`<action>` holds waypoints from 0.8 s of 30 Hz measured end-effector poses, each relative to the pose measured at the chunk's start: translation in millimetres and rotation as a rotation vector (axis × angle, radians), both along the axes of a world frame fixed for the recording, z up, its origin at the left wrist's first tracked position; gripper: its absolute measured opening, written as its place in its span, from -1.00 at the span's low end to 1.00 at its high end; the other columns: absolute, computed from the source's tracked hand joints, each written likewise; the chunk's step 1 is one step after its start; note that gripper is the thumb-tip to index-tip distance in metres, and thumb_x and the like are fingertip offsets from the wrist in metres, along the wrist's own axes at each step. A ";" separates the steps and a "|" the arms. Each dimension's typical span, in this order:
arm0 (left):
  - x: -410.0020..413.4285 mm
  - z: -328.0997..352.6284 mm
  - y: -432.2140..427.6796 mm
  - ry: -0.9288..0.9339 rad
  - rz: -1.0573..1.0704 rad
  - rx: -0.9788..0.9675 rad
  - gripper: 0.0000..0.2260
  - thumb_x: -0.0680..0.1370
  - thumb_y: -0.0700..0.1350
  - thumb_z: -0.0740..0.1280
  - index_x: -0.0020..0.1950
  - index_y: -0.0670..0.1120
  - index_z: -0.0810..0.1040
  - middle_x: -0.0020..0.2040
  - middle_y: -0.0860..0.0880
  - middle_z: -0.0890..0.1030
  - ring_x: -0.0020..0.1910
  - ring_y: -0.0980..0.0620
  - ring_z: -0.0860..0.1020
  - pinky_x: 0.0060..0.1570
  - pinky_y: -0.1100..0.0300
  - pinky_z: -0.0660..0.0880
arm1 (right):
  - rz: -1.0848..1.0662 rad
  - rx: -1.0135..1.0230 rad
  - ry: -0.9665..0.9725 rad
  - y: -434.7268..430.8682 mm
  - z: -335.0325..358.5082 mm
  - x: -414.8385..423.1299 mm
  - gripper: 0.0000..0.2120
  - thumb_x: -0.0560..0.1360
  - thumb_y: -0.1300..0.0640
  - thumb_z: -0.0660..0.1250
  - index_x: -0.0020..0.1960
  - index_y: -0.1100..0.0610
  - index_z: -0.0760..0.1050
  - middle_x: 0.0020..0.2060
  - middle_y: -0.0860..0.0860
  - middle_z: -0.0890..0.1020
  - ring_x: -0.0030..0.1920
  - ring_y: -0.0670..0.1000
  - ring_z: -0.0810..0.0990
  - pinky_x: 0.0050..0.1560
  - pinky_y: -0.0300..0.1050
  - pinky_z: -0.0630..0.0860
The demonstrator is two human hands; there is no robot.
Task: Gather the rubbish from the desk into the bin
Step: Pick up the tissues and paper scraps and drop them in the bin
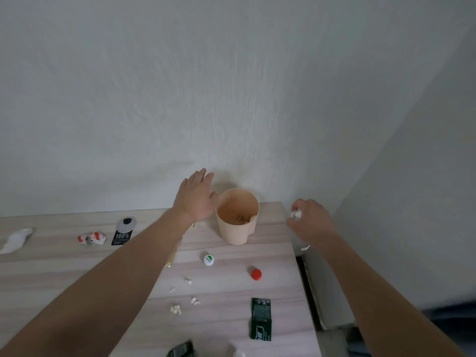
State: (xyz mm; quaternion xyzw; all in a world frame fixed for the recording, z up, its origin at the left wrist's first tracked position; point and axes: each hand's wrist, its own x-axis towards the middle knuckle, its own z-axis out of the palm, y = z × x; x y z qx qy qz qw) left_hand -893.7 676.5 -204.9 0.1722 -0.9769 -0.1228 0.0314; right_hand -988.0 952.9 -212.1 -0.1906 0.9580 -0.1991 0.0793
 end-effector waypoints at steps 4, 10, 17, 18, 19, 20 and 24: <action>28.5 9.1 -11.0 0.036 0.027 -0.003 -0.51 0.60 -0.03 0.14 0.52 -0.13 0.18 0.56 -0.15 0.16 0.53 -0.10 0.12 0.48 -0.03 0.08 | 0.033 0.005 0.021 -12.5 11.0 14.7 -0.80 0.42 0.05 0.35 0.03 0.04 0.52 -0.11 -0.01 0.44 -0.06 0.09 0.51 -0.11 -0.16 0.34; 68.6 11.5 -36.8 0.054 0.061 -0.023 -0.53 0.62 -0.04 0.13 0.51 -0.13 0.20 0.54 -0.15 0.20 0.52 -0.11 0.15 0.47 -0.04 0.11 | 0.087 0.018 0.049 -45.8 22.8 23.6 -0.75 0.46 0.04 0.33 0.12 0.05 0.52 0.01 0.05 0.53 0.00 0.08 0.53 -0.07 -0.14 0.40; 99.3 1.1 -67.3 0.031 0.090 -0.026 -0.53 0.62 -0.03 0.13 0.51 -0.14 0.20 0.54 -0.14 0.21 0.52 -0.11 0.17 0.49 -0.04 0.13 | 0.157 0.059 0.063 -100.9 22.1 23.7 -0.76 0.42 0.04 0.33 0.08 0.02 0.52 0.01 0.05 0.56 0.01 0.10 0.56 -0.03 -0.09 0.46; 102.5 -1.9 -71.5 0.033 0.099 -0.021 -0.53 0.63 -0.03 0.13 0.51 -0.13 0.19 0.54 -0.14 0.20 0.52 -0.11 0.16 0.49 -0.04 0.13 | 0.165 0.064 0.062 -108.1 21.6 22.3 -0.76 0.42 0.05 0.33 0.08 0.02 0.52 0.00 0.04 0.55 0.00 0.10 0.55 -0.04 -0.09 0.46; 105.2 -5.3 -75.8 0.033 0.108 -0.014 -0.53 0.63 -0.03 0.13 0.52 -0.13 0.19 0.54 -0.14 0.20 0.52 -0.10 0.16 0.49 -0.04 0.13 | 0.172 0.072 0.059 -115.1 21.1 20.6 -0.76 0.42 0.05 0.32 0.08 0.01 0.51 -0.02 0.03 0.55 -0.01 0.09 0.55 -0.06 -0.10 0.46; 107.2 -8.9 -80.3 0.032 0.118 -0.007 -0.53 0.62 -0.02 0.13 0.52 -0.13 0.19 0.54 -0.14 0.20 0.52 -0.10 0.16 0.50 -0.04 0.13 | 0.176 0.076 0.056 -122.2 20.4 18.0 -0.77 0.42 0.05 0.32 0.07 0.00 0.51 -0.03 0.02 0.53 -0.01 0.09 0.55 -0.07 -0.10 0.46; 109.6 -27.1 -95.5 0.004 0.146 0.010 -0.52 0.62 -0.01 0.15 0.52 -0.10 0.19 0.54 -0.10 0.21 0.52 -0.07 0.17 0.50 -0.01 0.13 | 0.183 0.091 0.005 -144.9 14.2 8.7 -0.79 0.41 -0.01 0.32 0.04 -0.03 0.49 -0.05 -0.01 0.50 -0.03 0.07 0.53 -0.12 -0.09 0.46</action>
